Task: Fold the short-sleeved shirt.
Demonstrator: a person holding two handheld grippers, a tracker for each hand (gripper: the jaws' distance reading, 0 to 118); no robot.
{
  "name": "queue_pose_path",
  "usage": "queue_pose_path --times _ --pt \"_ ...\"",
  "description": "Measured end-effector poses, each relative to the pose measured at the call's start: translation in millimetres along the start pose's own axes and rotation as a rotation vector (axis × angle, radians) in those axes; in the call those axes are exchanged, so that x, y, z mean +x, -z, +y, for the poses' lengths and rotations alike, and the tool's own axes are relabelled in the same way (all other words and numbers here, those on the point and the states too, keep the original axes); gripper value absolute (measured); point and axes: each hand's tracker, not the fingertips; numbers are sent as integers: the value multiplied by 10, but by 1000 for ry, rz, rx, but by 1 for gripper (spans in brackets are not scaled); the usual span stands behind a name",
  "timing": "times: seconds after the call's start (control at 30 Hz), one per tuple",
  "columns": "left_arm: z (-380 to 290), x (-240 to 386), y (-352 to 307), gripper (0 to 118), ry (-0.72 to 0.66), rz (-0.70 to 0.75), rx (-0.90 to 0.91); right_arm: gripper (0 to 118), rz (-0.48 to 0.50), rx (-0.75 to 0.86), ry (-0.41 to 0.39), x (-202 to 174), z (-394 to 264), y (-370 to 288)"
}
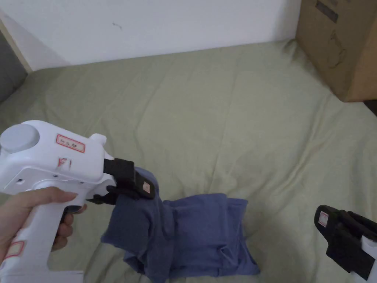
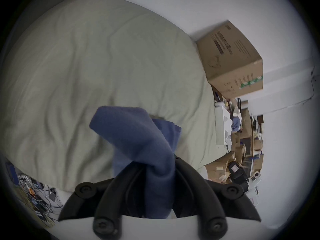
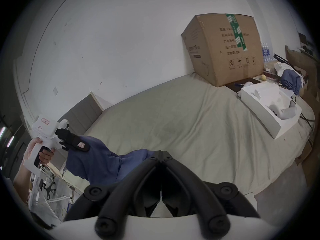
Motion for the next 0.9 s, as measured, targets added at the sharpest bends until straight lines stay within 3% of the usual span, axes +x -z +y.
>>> queue_pose_path --times 0.23,0.3,0.43,0.47,0.57,0.6,0.83,0.87,0.9 --pt "97 484 1126 14 80 22 -170 0 -69 -2 37 318 -42 -120" --pt "45 596 1328 14 48 34 -175 0 -93 -8 26 390 -43 -163" --pt "-8 712 1598 18 142 72 -267 0 -116 2 56 524 -37 -255" --pt "-36 721 1602 26 125 64 -252 0 -117 5 64 545 -39 -271" --pt "-84 787 1509 98 125 -5 -232 0 -121 4 76 569 -52 -286" --pt "-98 797 1449 114 131 -25 -211 0 -125 3 77 565 -58 -279" --pt "-170 637 908 114 125 -10 -87 0 -108 -22 24 474 -87 -241" --pt "-205 574 888 109 106 3 -78 0 -110 -24 14 462 -87 -237" --pt "-246 486 888 83 99 11 -83 0 -108 -25 6 458 -85 -233"
